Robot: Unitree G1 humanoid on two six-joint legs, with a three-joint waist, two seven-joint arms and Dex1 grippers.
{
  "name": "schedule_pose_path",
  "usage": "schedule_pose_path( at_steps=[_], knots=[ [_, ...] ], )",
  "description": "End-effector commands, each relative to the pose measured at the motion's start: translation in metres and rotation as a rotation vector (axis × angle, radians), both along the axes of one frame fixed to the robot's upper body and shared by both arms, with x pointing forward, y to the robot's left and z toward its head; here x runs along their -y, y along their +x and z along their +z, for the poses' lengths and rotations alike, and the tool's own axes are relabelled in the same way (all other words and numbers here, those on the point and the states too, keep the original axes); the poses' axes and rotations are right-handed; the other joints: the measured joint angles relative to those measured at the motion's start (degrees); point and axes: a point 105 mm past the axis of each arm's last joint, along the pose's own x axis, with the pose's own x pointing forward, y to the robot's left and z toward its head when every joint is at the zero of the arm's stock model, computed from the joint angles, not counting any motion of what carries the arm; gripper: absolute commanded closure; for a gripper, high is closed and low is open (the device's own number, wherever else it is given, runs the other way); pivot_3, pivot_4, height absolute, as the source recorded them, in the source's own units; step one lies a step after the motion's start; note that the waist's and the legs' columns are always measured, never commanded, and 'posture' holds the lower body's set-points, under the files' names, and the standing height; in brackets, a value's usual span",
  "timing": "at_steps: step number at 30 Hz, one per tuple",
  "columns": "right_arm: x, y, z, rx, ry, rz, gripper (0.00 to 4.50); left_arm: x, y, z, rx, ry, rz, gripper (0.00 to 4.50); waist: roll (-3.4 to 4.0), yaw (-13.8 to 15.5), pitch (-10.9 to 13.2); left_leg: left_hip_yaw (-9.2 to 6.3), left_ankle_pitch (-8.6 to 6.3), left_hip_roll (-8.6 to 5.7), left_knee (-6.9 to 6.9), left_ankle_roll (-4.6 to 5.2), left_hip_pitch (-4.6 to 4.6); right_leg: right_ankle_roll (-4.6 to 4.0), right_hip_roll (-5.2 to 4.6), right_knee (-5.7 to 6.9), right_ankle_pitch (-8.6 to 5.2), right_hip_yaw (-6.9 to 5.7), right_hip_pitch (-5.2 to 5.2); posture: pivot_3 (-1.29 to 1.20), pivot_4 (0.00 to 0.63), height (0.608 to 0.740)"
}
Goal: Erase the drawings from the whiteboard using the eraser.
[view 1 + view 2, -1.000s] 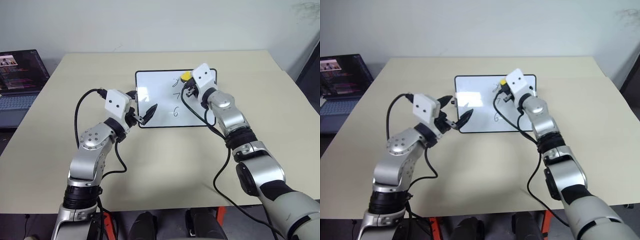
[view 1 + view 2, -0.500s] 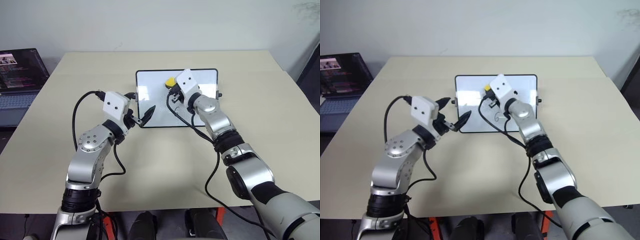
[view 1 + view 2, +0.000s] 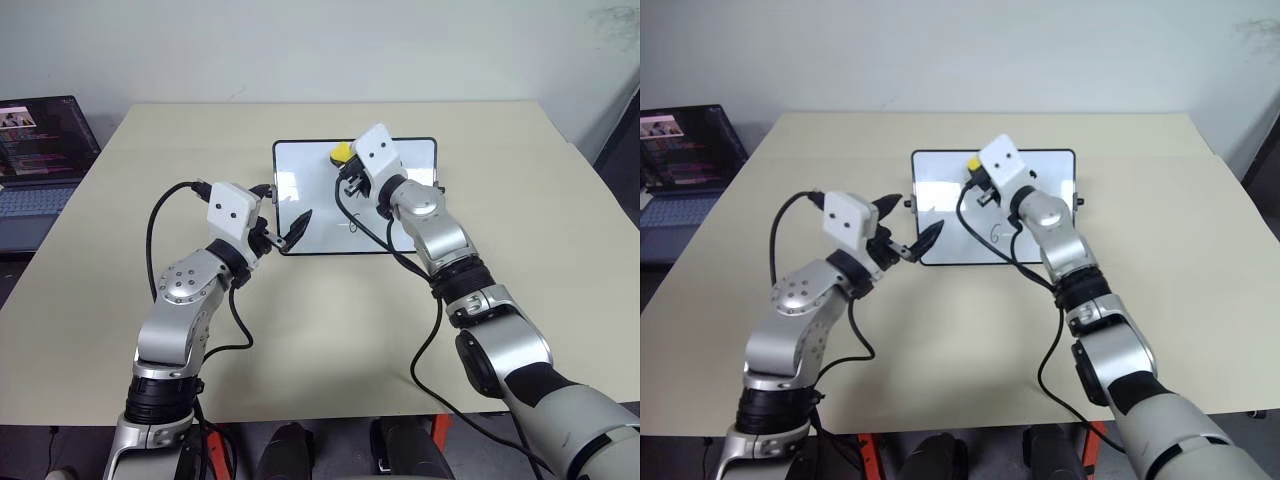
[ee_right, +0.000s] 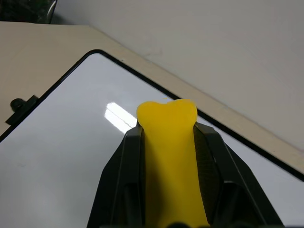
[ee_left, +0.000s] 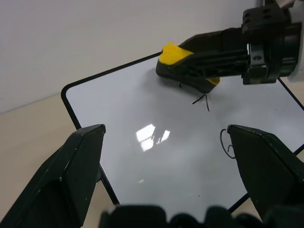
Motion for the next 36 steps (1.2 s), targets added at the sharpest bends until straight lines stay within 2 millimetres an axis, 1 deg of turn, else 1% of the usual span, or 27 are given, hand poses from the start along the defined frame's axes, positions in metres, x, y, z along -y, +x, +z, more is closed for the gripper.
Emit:
schedule_pose_path(
  at_steps=[1, 7, 13, 18, 23, 28, 36],
  knots=[
    [0.001, -0.001, 0.04, 0.099, 0.045, 0.003, 3.4, 0.007, -0.002, 0.015, 0.065, -0.006, -0.034, 0.0, 0.0, 0.0, 0.0, 0.0, 0.0, 0.0, 0.0, 0.0, 0.0, 0.0, 0.0, 0.0, 0.0, -0.01, 0.0, 0.0, 0.15, 0.74],
    [0.005, 0.01, 0.039, 0.114, 0.021, -0.028, 3.4, 0.008, -0.001, 0.015, 0.066, -0.005, -0.043, 0.0, 0.0, -0.1, 0.0, 0.01, 0.0, 0.0, 0.0, 0.0, 0.01, 0.0, 0.0, 0.0, 0.0, 0.0, 0.01, 0.0, 0.15, 0.74],
    [0.004, 0.018, 0.037, 0.133, -0.022, -0.032, 3.4, 0.004, -0.003, 0.015, 0.066, 0.002, -0.032, 0.0, -0.01, -0.1, 0.0, 0.03, 0.0, 0.0, -0.01, 0.0, 0.01, 0.0, 0.0, -0.01, 0.0, 0.01, 0.0, 0.0, 0.15, 0.74],
    [0.0, 0.018, 0.031, 0.157, -0.082, -0.012, 3.4, 0.001, -0.004, 0.014, 0.066, 0.003, -0.018, 0.0, -0.01, -0.2, 0.0, 0.04, 0.0, 0.0, -0.01, -0.01, 0.01, 0.0, 0.0, -0.01, 0.0, 0.02, 0.0, 0.0, 0.15, 0.74],
    [-0.001, 0.019, 0.027, 0.141, -0.1, 0.0, 3.4, -0.003, -0.005, 0.014, 0.067, 0.006, 0.0, 0.0, 0.0, -0.1, 0.0, 0.03, 0.01, 0.01, -0.01, -0.01, 0.01, 0.0, 0.0, -0.01, 0.0, 0.02, 0.0, 0.0, 0.15, 0.74],
    [-0.003, 0.018, 0.021, 0.124, -0.111, 0.017, 3.4, -0.003, -0.005, 0.015, 0.072, 0.003, 0.003, 0.0, 0.0, -0.1, 0.0, 0.03, 0.01, 0.01, -0.01, -0.02, 0.0, 0.0, 0.0, -0.01, 0.0, 0.02, 0.0, 0.0, 0.15, 0.74],
    [-0.017, 0.01, 0.004, 0.094, -0.123, 0.08, 3.4, -0.004, -0.005, 0.015, 0.075, 0.001, 0.014, 0.0, 0.0, -0.2, 0.0, 0.03, 0.01, 0.01, -0.01, -0.02, 0.01, 0.0, 0.0, 0.0, 0.0, 0.01, 0.0, 0.0, 0.15, 0.74]
  ],
)
